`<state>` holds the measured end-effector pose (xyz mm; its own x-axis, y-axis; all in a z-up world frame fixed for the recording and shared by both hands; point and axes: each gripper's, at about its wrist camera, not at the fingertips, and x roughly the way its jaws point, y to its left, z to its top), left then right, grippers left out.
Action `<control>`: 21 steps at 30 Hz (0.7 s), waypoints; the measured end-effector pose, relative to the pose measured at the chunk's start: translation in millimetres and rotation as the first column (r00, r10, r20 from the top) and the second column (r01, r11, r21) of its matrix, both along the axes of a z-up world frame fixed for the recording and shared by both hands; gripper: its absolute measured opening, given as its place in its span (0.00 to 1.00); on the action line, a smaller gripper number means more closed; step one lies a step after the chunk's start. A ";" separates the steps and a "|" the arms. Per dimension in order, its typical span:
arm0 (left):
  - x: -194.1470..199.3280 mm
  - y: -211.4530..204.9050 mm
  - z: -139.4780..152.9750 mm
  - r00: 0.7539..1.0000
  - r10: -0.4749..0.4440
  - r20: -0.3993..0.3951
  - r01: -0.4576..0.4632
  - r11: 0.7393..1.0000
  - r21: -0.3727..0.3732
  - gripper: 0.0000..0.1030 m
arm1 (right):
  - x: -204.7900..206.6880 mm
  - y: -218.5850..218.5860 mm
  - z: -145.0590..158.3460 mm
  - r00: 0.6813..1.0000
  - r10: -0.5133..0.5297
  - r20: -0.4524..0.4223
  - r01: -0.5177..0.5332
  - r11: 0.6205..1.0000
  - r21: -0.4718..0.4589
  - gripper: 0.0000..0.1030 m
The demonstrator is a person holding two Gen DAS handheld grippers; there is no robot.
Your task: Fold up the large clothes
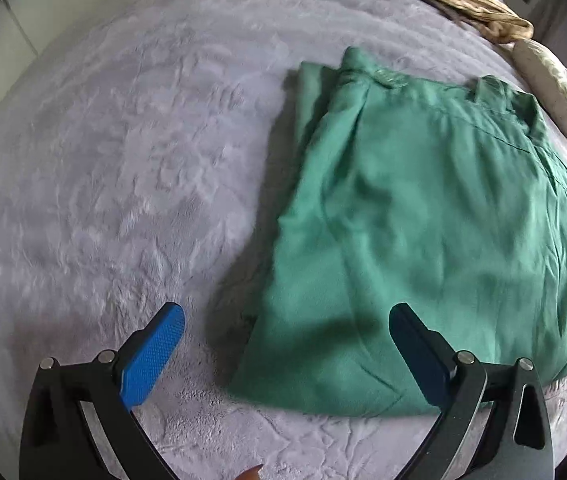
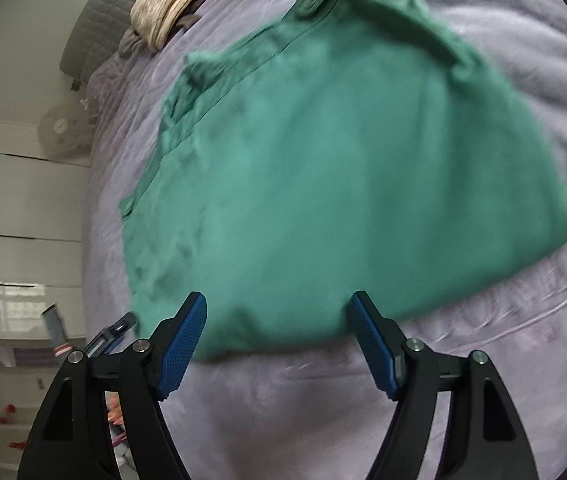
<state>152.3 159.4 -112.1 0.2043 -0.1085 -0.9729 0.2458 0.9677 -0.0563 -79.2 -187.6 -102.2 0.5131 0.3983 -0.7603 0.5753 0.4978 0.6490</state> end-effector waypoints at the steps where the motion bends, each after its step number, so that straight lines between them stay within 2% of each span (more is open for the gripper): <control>1: 3.7 3.2 -6.0 1.000 0.013 -0.026 -0.013 1.000 -0.015 1.00 | 0.3 3.7 -1.1 1.000 0.000 0.006 0.000 1.000 0.015 0.75; 4: 8.7 11.3 -14.2 0.998 0.030 -0.050 -0.032 0.999 -0.033 1.00 | -6.0 4.3 -11.4 0.998 -0.059 -0.003 0.059 0.996 0.072 0.75; 8: 8.4 16.4 -18.8 1.000 0.008 -0.024 -0.008 1.000 -0.004 1.00 | -37.8 -17.9 -30.1 0.964 -0.265 -0.027 0.266 0.947 0.179 0.75; 10: 9.0 18.1 -21.0 1.000 0.002 -0.021 -0.002 1.000 -0.008 1.00 | -47.6 -25.4 -28.3 0.947 -0.320 -0.038 0.321 0.932 0.167 0.75; 14: 4.3 22.3 -12.5 1.000 -0.009 0.019 0.010 0.999 -0.030 1.00 | -65.7 -35.0 -18.5 0.920 -0.386 -0.069 0.391 0.916 0.085 0.75; 17: -0.9 22.2 -15.4 0.999 -0.033 0.030 0.033 0.999 -0.009 1.00 | -74.8 -49.2 -27.9 0.898 -0.426 -0.107 0.434 0.899 0.060 0.75; 18: -1.8 19.9 -19.1 0.999 -0.038 0.026 0.038 0.999 0.005 1.00 | -75.1 -55.0 -32.8 0.893 -0.436 -0.112 0.444 0.893 0.067 0.61; 19: -2.2 18.3 -23.3 0.999 -0.042 0.022 0.041 0.999 0.017 1.00 | -73.2 -61.5 -37.2 0.897 -0.427 -0.117 0.436 0.897 0.072 0.15; 20: -2.4 17.9 -28.3 0.999 -0.047 0.017 0.047 0.999 0.028 1.00 | -69.4 -65.6 -35.0 0.906 -0.406 -0.119 0.414 0.909 0.048 0.10; 21: -3.0 17.2 -30.7 0.999 -0.050 0.015 0.049 0.998 0.031 1.00 | -65.9 -66.3 -30.6 0.916 -0.386 -0.108 0.390 0.920 0.025 0.09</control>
